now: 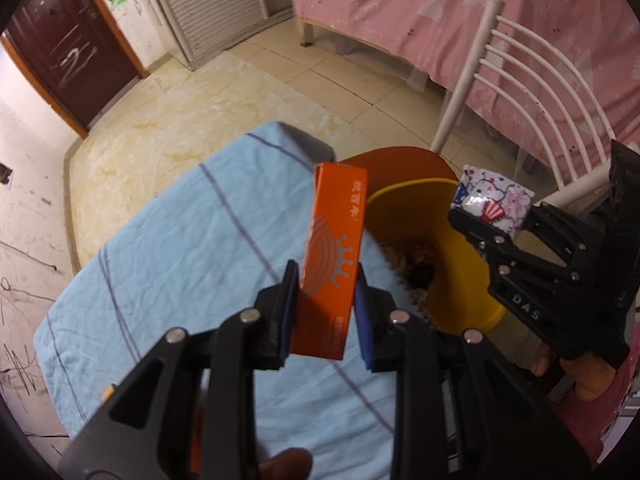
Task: Collect trash
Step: 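Carry both items over the yellow bin and open both tools to drop them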
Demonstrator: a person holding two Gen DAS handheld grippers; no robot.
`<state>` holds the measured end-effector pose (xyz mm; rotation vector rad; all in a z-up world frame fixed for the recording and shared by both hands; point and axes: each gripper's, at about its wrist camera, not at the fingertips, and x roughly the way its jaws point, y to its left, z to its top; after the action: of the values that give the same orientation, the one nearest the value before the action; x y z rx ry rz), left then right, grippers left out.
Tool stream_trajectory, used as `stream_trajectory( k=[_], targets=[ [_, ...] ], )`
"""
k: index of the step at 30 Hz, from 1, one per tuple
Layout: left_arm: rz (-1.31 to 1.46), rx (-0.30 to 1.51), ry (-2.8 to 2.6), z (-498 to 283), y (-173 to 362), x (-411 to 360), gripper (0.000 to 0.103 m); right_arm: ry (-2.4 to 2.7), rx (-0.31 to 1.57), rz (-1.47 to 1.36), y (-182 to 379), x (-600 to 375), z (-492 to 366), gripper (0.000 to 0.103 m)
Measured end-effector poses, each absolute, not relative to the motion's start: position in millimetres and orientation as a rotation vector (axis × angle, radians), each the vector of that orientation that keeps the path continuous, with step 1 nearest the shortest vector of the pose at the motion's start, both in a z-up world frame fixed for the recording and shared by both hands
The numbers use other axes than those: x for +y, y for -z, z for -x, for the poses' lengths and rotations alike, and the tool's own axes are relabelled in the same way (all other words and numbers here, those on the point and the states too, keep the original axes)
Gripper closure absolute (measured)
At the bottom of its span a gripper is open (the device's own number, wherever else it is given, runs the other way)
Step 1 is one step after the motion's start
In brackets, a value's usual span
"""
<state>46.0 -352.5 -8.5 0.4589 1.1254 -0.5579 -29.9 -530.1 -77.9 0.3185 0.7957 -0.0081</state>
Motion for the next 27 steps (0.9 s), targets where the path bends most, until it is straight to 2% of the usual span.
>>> stream_trajectory(
  k=[11,13,15,22,27],
  targets=[
    [-0.525,1.115,0.624,-22.3,20.6,-411.3,0.078,0.048,0.813,-0.375,101.2,-556.9,48.3,0.075],
    [-0.534,1.12,0.636,-20.2,23.3,-420.2,0.069,0.05,0.818,-0.388,105.5,-559.5,49.9,0.075],
    [-0.544,1.116,0.637,-18.8,25.0,-425.5,0.036,0.054,0.822,-0.39,106.7,-561.4,49.6,0.073],
    [-0.548,1.102,0.636,-16.1,23.4,-429.3,0.034,0.067,0.832,-0.394,109.6,-565.4,49.5,0.06],
    [-0.527,1.097,0.637,-16.4,16.5,-421.0,0.034,0.068,0.83,-0.391,107.6,-564.6,48.2,0.056]
  ],
)
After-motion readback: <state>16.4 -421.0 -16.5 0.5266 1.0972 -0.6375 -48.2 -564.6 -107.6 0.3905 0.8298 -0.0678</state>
